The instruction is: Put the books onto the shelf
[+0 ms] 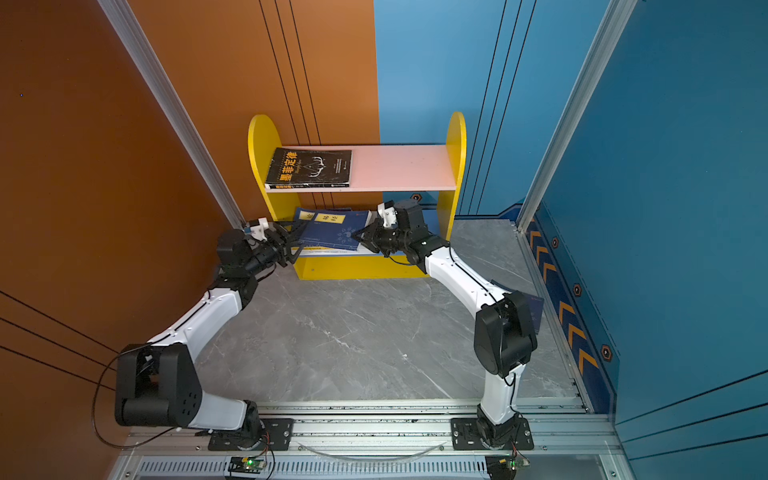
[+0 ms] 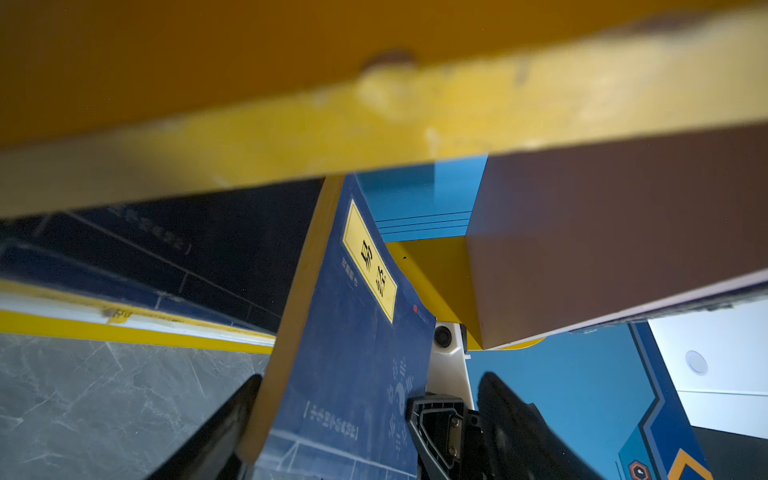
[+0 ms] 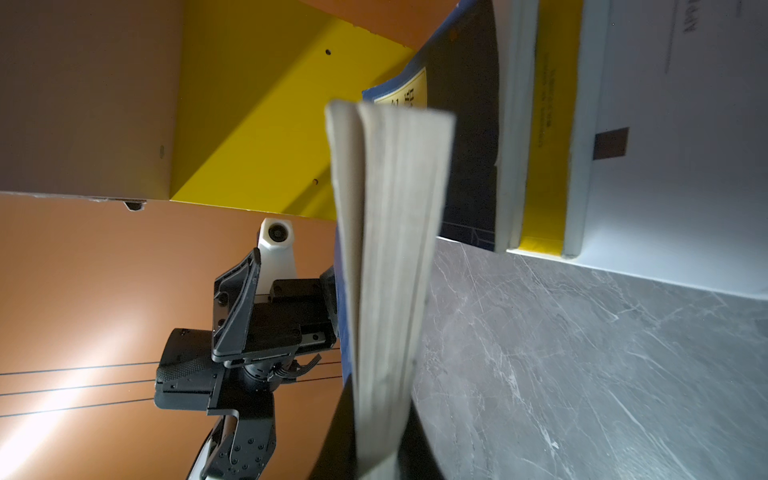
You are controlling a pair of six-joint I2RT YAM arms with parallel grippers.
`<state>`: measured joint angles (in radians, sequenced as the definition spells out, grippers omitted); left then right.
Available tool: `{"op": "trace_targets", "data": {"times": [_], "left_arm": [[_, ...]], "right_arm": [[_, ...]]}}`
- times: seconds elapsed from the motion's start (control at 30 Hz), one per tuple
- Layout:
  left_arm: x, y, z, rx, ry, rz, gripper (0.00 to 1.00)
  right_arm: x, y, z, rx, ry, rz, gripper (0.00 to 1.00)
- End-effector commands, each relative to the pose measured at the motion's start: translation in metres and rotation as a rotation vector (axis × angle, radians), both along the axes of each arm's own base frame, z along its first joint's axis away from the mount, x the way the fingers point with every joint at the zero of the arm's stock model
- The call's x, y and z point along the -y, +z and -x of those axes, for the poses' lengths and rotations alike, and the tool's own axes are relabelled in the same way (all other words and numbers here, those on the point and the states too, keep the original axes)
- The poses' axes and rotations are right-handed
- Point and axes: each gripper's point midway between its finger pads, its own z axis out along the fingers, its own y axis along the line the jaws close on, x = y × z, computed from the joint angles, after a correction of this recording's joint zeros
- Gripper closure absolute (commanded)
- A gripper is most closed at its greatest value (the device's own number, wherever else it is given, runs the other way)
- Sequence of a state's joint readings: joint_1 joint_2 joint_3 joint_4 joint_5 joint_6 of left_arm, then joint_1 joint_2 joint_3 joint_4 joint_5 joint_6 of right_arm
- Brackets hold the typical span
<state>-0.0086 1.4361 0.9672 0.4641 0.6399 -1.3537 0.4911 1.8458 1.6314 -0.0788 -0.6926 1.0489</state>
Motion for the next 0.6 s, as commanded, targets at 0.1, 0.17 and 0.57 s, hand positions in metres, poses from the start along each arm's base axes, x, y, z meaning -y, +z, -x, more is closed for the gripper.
{"op": "trace_targets", "data": {"times": [0.1,0.17,0.57], "left_arm": [[-0.004,0.011,0.010,0.080,0.032,-0.027,0.20],[-0.003,0.011,0.011,0.080,0.017,-0.027,0.20],[0.007,0.016,0.009,0.095,-0.039,-0.005,0.22]], "right_arm": [[0.005,0.013,0.000,0.033,0.059,0.007,0.91],[0.003,0.011,-0.003,0.032,0.060,0.003,0.91],[-0.009,0.007,-0.003,0.065,0.143,-0.014,0.90]]}}
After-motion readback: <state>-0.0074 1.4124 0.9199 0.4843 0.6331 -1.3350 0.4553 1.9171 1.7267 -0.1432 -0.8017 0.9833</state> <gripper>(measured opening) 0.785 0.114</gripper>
